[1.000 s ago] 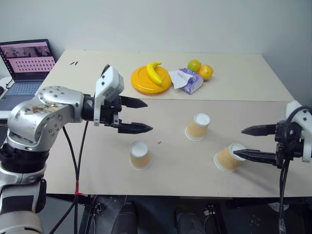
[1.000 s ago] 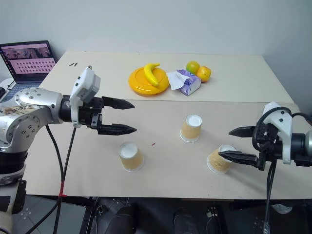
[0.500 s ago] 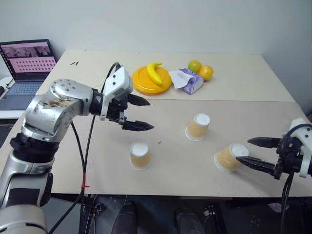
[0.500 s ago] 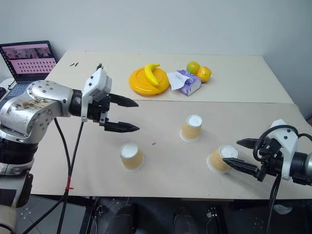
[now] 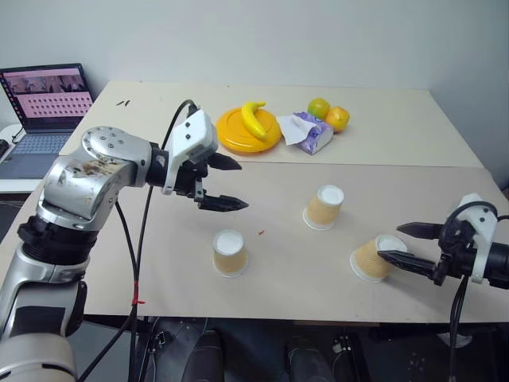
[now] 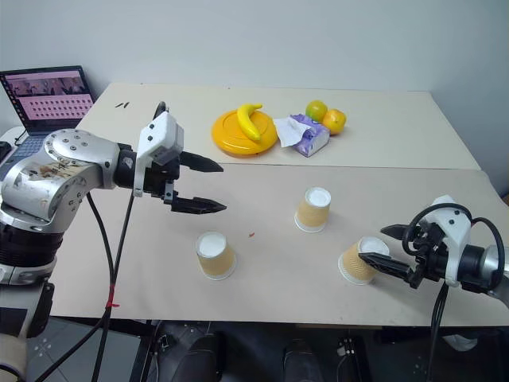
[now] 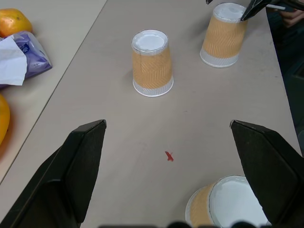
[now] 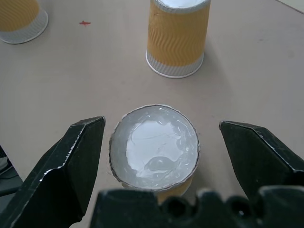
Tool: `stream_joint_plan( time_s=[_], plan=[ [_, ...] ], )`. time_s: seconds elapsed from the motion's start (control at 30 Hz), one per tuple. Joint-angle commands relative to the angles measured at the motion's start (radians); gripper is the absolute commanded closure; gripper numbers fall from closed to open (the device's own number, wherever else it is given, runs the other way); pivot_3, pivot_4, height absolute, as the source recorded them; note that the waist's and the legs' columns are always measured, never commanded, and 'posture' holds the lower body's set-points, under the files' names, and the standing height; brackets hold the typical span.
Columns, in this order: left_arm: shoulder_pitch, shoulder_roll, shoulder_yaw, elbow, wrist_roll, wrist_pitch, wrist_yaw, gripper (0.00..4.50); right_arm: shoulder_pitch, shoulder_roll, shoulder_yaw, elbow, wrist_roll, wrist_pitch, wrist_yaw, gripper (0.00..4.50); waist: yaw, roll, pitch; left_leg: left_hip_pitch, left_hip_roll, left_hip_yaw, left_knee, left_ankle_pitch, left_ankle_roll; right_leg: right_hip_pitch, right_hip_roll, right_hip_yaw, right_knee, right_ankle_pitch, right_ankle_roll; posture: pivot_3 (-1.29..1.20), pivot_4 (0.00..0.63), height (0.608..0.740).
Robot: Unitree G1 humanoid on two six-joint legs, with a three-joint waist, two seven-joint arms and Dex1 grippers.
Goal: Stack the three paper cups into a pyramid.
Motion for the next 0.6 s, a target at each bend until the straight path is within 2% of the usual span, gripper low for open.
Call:
stream_joint_plan(
  time_s=[0.03,0.23,0.43,0.6],
  plan=[
    [-0.01,0.015,0.04,-0.033,-0.002,0.006,0.007,0.03,-0.004,0.003,-0.019,-0.006,-0.003,-0.025,-0.002,0.0,0.0,0.0,0.0,0.0,0.0,0.0,0.0,0.0,0.0,0.0,0.0,0.0,0.0,0.0,0.0,0.0,0.15,0.732],
    [-0.02,0.012,0.042,-0.034,-0.005,0.012,0.008,0.03,0.009,0.014,0.003,0.018,-0.024,-0.027,-0.019,0.0,0.0,0.0,0.0,0.0,0.0,0.0,0.0,0.0,0.0,0.0,0.0,0.0,0.0,0.0,0.0,0.0,0.15,0.732],
    [-0.034,0.007,0.036,-0.021,0.002,0.005,0.006,0.0,-0.008,0.02,0.037,0.05,-0.043,-0.049,-0.019,1.65,0.0,0.0,0.0,0.0,0.0,0.0,0.002,0.0,0.0,0.0,0.0,0.0,0.001,0.0,0.0,0.0,0.15,0.732],
    [-0.036,0.006,0.035,-0.017,0.003,0.003,0.006,0.0,-0.035,0.015,0.05,0.052,-0.048,-0.063,-0.024,1.71,-0.001,0.0,0.0,0.0,0.0,0.0,0.005,0.0,0.001,0.0,0.0,0.0,0.005,0.0,0.0,0.0,0.15,0.732]
  ],
)
